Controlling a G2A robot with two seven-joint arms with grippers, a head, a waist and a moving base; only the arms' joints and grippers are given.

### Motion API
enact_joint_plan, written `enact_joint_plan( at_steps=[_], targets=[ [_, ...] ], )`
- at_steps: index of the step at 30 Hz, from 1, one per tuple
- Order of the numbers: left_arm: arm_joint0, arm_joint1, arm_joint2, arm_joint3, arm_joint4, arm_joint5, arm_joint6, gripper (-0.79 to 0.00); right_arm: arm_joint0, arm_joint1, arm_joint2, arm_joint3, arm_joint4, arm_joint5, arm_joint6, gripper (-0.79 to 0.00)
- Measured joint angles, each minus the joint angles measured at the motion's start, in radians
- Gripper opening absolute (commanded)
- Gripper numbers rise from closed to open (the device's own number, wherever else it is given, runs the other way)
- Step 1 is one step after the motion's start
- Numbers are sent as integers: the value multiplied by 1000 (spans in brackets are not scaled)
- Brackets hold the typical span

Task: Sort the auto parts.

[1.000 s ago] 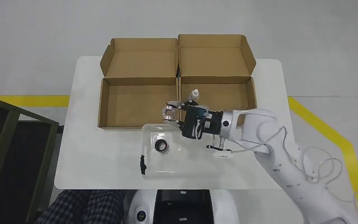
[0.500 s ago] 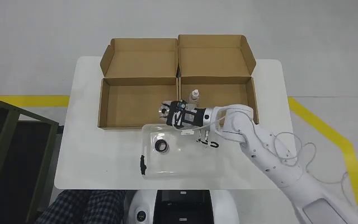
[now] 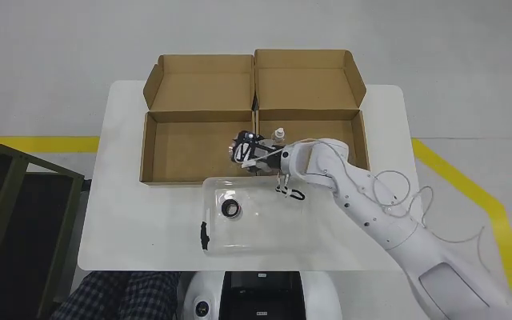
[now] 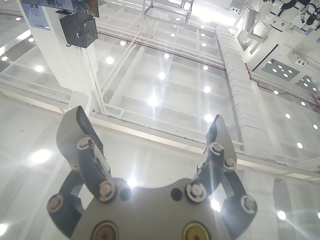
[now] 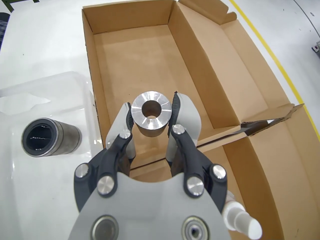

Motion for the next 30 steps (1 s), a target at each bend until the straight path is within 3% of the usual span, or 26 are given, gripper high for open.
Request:
enact_joint_plan(
  at_steps=[9,17,30],
  targets=[
    [0,0,0,0,0,0,0,0,24,-22,-18,54,-7,-11,50,-782],
    [0,0,0,0,0,0,0,0,43,-38,-32,69,-30,-27,101,-631],
    [0,0,0,0,0,0,0,0,51,-56,-31,96,-48,-41,124,-496]
  ],
)
